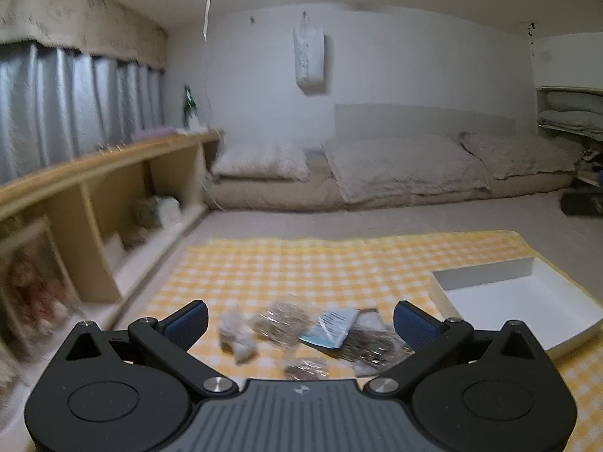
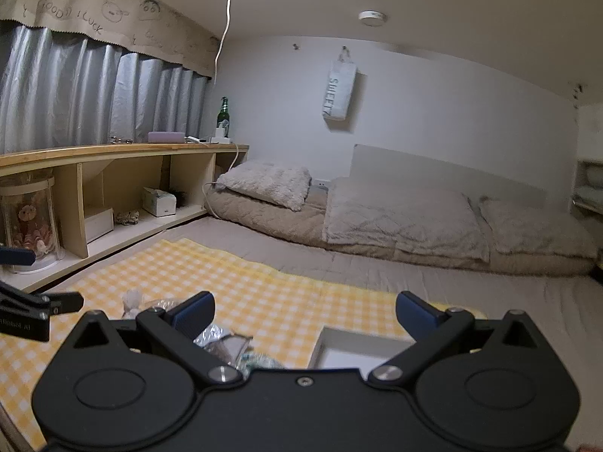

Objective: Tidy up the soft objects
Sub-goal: 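Grasp a bagged light-brown cord with the left tool while the right tool grasps a bagged dark cord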

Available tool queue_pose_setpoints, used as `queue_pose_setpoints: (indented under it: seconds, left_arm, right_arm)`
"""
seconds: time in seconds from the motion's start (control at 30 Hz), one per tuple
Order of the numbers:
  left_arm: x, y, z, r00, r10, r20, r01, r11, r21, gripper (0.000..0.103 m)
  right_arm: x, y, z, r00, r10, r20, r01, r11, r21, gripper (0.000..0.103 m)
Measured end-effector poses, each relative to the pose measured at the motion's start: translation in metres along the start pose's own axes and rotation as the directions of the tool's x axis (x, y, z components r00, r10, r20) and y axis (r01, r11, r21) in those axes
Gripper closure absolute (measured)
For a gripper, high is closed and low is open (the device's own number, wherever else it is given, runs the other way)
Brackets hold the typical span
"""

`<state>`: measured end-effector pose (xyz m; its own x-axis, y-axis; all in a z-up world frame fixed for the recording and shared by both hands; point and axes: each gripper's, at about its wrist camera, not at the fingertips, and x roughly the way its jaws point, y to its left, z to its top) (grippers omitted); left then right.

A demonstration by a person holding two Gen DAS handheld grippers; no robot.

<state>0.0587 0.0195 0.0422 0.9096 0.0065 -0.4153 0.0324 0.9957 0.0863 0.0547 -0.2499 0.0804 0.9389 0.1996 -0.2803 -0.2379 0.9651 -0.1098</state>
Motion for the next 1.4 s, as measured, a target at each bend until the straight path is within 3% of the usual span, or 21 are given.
queue_pose_setpoints:
  seconds: [0.23,0.4,0.47,0.57,0.83,0.97,1.07,1.27,1.4]
  left_arm:
    - [0.045,-0.005,-0.008,0.975,-0.093,-0.2,0.082,0.995,-0.065,0.0]
    - [0.08,-0.004,-0.032,0.938,-0.15,-0.312,0.117,0.986,-0.121,0.021]
    - [0.092,0.0,-0.039,0.914,-0.173,-0.367,0.118,0.979,-0.166,0.025]
    - [0.107,0.004,-0.048,0.896,-0.181,-0.406,0.105,0.973,-0.204,0.026]
    - [0.142,0.009,-0.062,0.845,-0.203,-0.495,0.071,0.96,-0.272,0.026]
    - [0.155,0.008,-0.062,0.837,-0.204,-0.508,0.073,0.961,-0.266,0.028]
    - [0.165,0.007,-0.062,0.834,-0.18,-0.522,0.055,0.968,-0.247,0.03]
    - [0.184,0.011,-0.064,0.829,-0.14,-0.541,0.011,0.972,-0.234,0.039]
    - [0.194,0.014,-0.067,0.82,-0.124,-0.559,-0.006,0.974,-0.225,0.049]
  right_arm:
    - [0.055,0.008,0.039,0.995,0.039,-0.093,-0.035,0.998,0.047,0.0]
    - [0.1,0.024,0.031,0.972,0.152,-0.178,-0.135,0.985,0.105,0.001]
    - [0.117,0.032,0.021,0.965,0.179,-0.19,-0.165,0.982,0.089,0.008]
    - [0.146,0.045,0.005,0.947,0.212,-0.24,-0.205,0.977,0.054,0.013]
    - [0.215,0.078,-0.033,0.877,0.289,-0.383,-0.332,0.942,-0.049,0.013]
    - [0.243,0.097,-0.055,0.818,0.309,-0.484,-0.408,0.907,-0.11,0.014]
    - [0.259,0.11,-0.067,0.798,0.293,-0.526,-0.426,0.892,-0.15,0.014]
    - [0.294,0.121,-0.077,0.764,0.297,-0.573,-0.431,0.896,-0.11,0.019]
    - [0.31,0.132,-0.087,0.734,0.292,-0.613,-0.455,0.882,-0.125,0.022]
